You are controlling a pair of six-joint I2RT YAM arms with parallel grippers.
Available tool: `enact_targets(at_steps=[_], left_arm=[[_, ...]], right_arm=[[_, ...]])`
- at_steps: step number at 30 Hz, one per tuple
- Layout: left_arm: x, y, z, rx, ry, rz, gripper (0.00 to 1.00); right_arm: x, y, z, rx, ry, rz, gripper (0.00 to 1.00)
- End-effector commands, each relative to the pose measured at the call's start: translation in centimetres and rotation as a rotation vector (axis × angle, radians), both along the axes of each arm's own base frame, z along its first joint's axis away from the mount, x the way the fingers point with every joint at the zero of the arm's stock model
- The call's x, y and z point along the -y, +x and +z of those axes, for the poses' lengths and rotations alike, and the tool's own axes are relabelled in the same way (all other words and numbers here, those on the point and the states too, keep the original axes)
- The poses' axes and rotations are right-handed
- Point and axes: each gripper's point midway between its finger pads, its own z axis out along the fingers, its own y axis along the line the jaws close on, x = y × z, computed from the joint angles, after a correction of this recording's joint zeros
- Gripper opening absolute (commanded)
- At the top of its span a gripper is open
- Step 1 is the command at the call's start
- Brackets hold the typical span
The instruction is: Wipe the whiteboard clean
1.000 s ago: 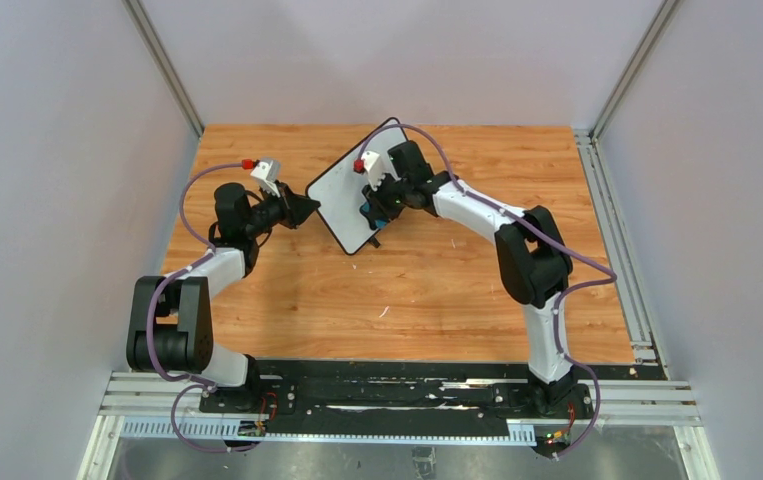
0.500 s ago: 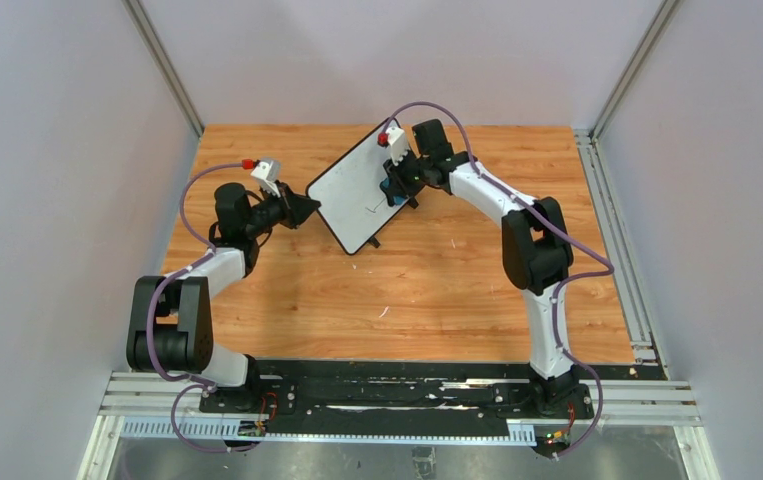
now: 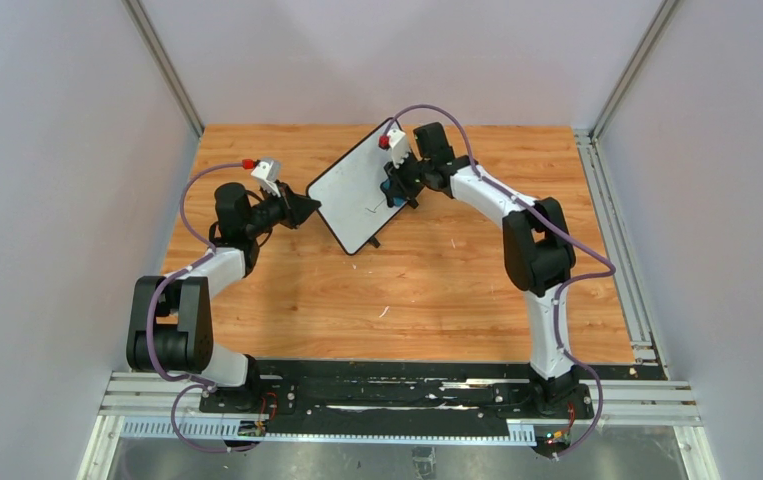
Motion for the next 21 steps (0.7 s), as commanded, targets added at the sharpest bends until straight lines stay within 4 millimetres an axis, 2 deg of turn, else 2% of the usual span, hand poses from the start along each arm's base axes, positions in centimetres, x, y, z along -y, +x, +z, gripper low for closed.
enact_targets(at_steps=[1,13,17,21], left_arm=[[-0.3,-0.4,-2.1,-0.014,0.087,-0.014,0.00],[-0.3,-0.4,-2.1,-0.012,0.088,-0.017,0.00],[-0.3,-0.5,-2.1,-0.013,0.087,-0.020,0.00],[-0.3,-0.5,-2.1,-0.012,0.087,-0.019,0.00]], right_arm=[[1.4,-0.5,-1.3,-0.022,-0.015,-0.030,0.01],[2.0,-1.9,-1.8,-0.038,-0.015,-0.028,0.01],[1.9,-1.8,-1.9,-0.040,-0.012,-0.029,0.01],[1.5,-1.1,-0.6,-0.022,0.003,-0.032,0.01]])
